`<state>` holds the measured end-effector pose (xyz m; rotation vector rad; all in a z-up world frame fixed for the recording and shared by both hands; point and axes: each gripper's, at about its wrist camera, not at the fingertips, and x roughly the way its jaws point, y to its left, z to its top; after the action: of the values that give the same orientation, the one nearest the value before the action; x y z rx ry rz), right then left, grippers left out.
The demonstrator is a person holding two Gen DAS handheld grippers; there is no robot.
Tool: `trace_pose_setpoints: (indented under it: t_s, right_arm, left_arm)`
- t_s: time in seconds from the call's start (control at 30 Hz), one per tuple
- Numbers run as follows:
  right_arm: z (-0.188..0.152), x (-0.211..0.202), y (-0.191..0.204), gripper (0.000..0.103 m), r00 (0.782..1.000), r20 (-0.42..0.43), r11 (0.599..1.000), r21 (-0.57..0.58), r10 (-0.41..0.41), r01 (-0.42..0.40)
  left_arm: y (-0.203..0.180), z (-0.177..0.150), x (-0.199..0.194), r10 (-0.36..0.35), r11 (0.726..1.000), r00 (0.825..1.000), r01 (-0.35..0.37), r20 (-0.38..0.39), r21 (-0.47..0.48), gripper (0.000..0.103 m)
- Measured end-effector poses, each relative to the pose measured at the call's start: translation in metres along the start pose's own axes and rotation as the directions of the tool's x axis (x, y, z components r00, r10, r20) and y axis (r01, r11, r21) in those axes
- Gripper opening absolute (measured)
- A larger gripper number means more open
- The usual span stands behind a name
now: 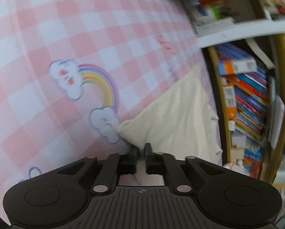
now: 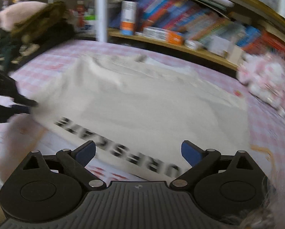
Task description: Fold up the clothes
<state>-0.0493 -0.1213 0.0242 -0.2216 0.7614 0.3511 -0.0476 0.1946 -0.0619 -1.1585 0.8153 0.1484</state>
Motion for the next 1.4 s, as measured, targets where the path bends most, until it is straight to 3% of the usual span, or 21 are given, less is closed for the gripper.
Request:
trace_pose_setpoints:
  t_s: [0.1,0.17,0.37,0.57,0.67,0.73,0.83,0.9,0.93,1.03,1.1,1.27,1.33,1.37,1.4]
  right_arm:
    - [0.012,0.003,0.025,0.097,0.998,0.021,0.992,-0.115,0.058,-0.055]
    - [0.021,0.006,0.041,0.097,0.995,0.03,0.978,-0.189,0.098,-0.09]
    - [0.045,0.027,0.091,0.095,0.98,0.036,0.909,-0.381,0.196,-0.168]
    - [0.058,0.061,0.132,0.09,0.981,0.015,0.856,-0.491,0.195,-0.163]
    - [0.061,0.074,0.14,0.065,0.98,0.002,0.849,-0.5,0.197,-0.169]
    - [0.063,0.08,0.138,0.016,0.979,-0.023,0.856,-0.48,0.205,-0.19]
    - [0.068,0.087,0.128,0.005,0.973,-0.044,0.886,-0.407,0.224,-0.223]
    - [0.072,0.088,0.119,0.005,0.975,-0.034,0.909,-0.355,0.22,-0.218]
    - [0.075,0.088,0.115,0.005,0.976,-0.028,0.92,-0.329,0.215,-0.212]
    - [0.08,0.085,0.105,0.005,0.978,-0.007,0.939,-0.279,0.208,-0.202]
    - [0.082,0.081,0.1,0.005,0.979,0.009,0.946,-0.26,0.203,-0.194]
    - [0.084,0.076,0.1,0.005,0.976,0.014,0.946,-0.249,0.217,-0.207]
    - [0.082,0.079,0.108,0.006,0.969,-0.028,0.93,-0.273,0.246,-0.244]
    - [0.08,0.081,0.113,0.007,0.964,-0.052,0.921,-0.286,0.261,-0.265]
    - [0.078,0.082,0.116,0.016,0.963,-0.065,0.915,-0.299,0.263,-0.271]
  left_arm:
    - [-0.03,0.0,-0.011,-0.074,0.975,0.997,0.07,0.012,0.209,0.002]
    - [-0.044,-0.001,-0.013,-0.099,0.95,0.995,0.094,0.001,0.297,0.002]
    - [-0.048,0.001,-0.008,-0.122,0.935,0.992,0.129,-0.042,0.33,0.002]
    - [-0.055,-0.002,-0.009,-0.157,0.913,0.985,0.175,-0.079,0.369,0.002]
    - [-0.054,-0.003,-0.01,-0.162,0.906,0.983,0.183,-0.087,0.383,0.003]
    - [-0.052,-0.002,-0.013,-0.161,0.905,0.983,0.183,-0.087,0.384,0.004]
    - [-0.043,0.003,-0.019,-0.164,0.916,0.984,0.18,-0.074,0.36,0.02]
    - [-0.031,0.008,-0.023,-0.17,0.932,0.984,0.179,-0.056,0.315,0.065]
    - [-0.024,0.012,-0.022,-0.178,0.944,0.982,0.187,-0.058,0.273,0.073]
    - [-0.001,0.023,-0.018,-0.208,0.967,0.976,0.216,-0.068,0.135,0.076]
    - [0.004,0.027,-0.008,-0.242,0.966,0.967,0.248,-0.083,0.069,0.08]
    - [0.016,0.034,0.018,-0.333,0.942,0.936,0.323,-0.113,-0.093,0.082]
    - [0.02,0.037,0.028,-0.369,0.924,0.922,0.349,-0.12,-0.158,0.082]
    - [0.019,0.037,0.03,-0.386,0.917,0.914,0.365,-0.123,-0.162,0.083]
    - [0.016,0.037,0.031,-0.402,0.911,0.907,0.381,-0.125,-0.159,0.084]
